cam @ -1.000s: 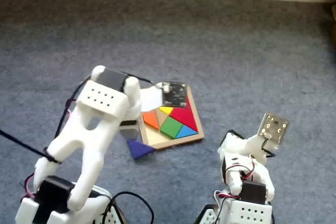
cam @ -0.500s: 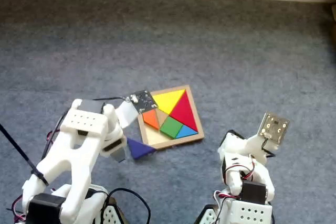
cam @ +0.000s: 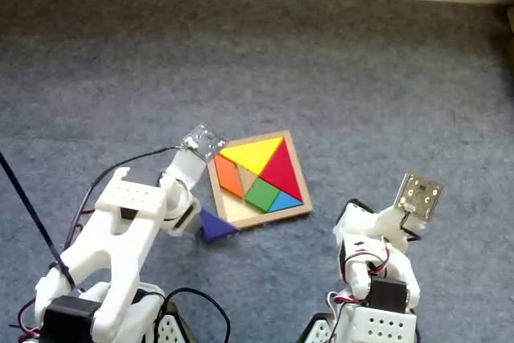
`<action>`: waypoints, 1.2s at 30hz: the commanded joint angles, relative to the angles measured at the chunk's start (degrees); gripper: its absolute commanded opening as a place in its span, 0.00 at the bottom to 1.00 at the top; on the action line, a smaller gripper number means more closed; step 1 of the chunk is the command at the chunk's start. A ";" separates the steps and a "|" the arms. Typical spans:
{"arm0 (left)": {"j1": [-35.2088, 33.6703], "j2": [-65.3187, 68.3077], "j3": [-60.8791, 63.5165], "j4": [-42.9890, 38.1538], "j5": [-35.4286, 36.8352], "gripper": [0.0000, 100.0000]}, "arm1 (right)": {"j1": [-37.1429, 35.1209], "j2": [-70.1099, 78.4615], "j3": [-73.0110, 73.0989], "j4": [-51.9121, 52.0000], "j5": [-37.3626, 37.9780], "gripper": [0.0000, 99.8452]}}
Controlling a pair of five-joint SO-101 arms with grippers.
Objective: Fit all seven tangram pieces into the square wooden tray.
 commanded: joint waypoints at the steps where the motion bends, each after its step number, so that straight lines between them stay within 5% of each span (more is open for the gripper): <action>1: 4.70 -1.54 -0.13 -0.62 0.88 0.24 | 0.84 -0.66 5.67 -1.54 0.53 0.00; 12: 9.27 -2.07 -0.48 -2.73 11.08 0.24 | 0.84 -0.66 5.67 -1.54 0.53 0.00; 21: 9.19 -2.15 -2.33 -2.73 11.43 0.24 | 0.84 -0.66 5.67 -1.54 0.53 0.00; 36: 9.98 -2.15 -17.54 7.82 20.04 0.24 | 0.84 -0.66 5.67 -1.54 0.53 0.00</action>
